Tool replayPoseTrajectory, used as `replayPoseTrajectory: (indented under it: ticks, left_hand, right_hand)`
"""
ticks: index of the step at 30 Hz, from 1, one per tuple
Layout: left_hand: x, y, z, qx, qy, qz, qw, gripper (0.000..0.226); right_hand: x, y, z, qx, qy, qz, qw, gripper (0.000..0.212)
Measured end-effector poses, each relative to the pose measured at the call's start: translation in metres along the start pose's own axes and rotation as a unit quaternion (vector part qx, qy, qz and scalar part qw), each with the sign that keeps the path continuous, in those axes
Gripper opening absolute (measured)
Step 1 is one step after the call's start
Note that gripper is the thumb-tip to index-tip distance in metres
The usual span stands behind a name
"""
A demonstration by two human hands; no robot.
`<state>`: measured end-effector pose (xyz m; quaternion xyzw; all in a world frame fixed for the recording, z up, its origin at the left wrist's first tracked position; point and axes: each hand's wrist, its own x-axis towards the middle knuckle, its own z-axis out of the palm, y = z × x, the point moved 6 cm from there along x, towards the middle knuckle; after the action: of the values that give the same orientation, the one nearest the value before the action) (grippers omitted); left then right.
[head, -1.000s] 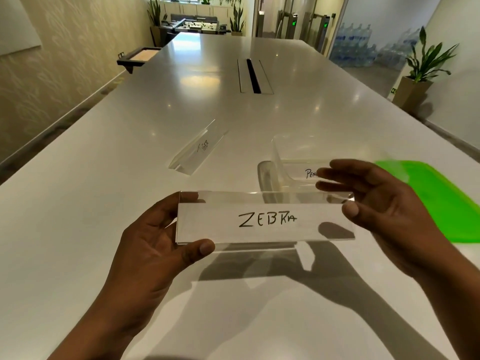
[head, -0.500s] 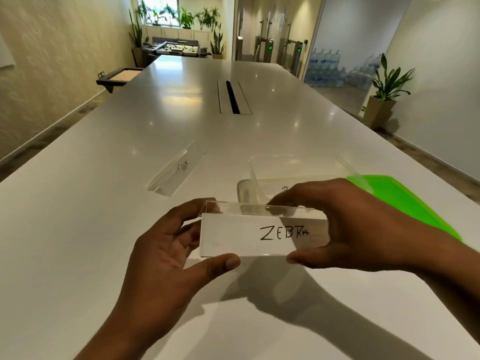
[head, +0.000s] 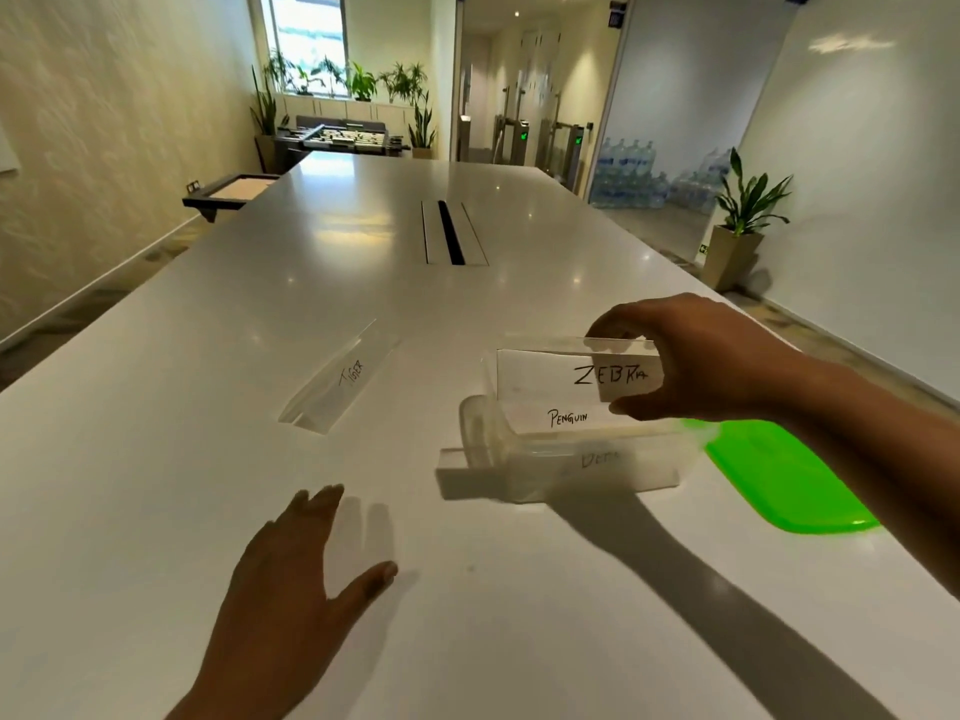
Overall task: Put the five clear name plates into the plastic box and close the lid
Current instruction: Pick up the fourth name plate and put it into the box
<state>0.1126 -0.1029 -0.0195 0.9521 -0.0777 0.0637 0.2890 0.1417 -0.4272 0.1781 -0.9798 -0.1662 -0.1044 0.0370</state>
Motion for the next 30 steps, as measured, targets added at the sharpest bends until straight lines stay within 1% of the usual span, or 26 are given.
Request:
replayPoseTrajectory:
  ticks: [2,4,10,14,19,24,27,30]
  left_hand:
    - [0.001,-0.008,0.007,0.064,-0.02,0.005,0.998,0.105]
    - [0.002,-0.01,0.009,0.09,-0.026,0.005,0.996,0.104]
    - [0.0,-0.007,0.008,0.098,-0.011,0.009,0.995,0.097]
    - [0.0,-0.007,0.007,0.099,-0.009,0.007,0.995,0.095]
    - [0.0,-0.006,0.006,0.099,-0.007,0.005,0.995,0.093]
    - [0.0,-0.006,0.007,0.102,-0.006,0.006,0.995,0.095]
    - [0.0,-0.006,0.007,0.1,-0.004,0.004,0.995,0.096]
    - [0.0,-0.007,0.007,0.095,-0.003,0.003,0.995,0.095]
  right_hand:
    - [0.007,0.015,0.01,-0.002,-0.011,0.014,1.0,0.066]
    - [0.013,0.028,0.021,-0.003,-0.026,0.026,0.999,0.065]
    - [0.027,0.051,0.051,-0.023,-0.083,0.046,0.995,0.063]
    - [0.034,0.055,0.065,-0.014,-0.102,0.052,0.993,0.061]
    - [0.037,0.056,0.081,-0.01,-0.146,0.048,0.988,0.056]
    - [0.039,0.055,0.097,-0.009,-0.191,0.031,0.981,0.044]
    - [0.041,0.057,0.107,-0.016,-0.204,0.023,0.979,0.036]
    - [0.044,0.058,0.116,-0.017,-0.21,0.012,0.978,0.033]
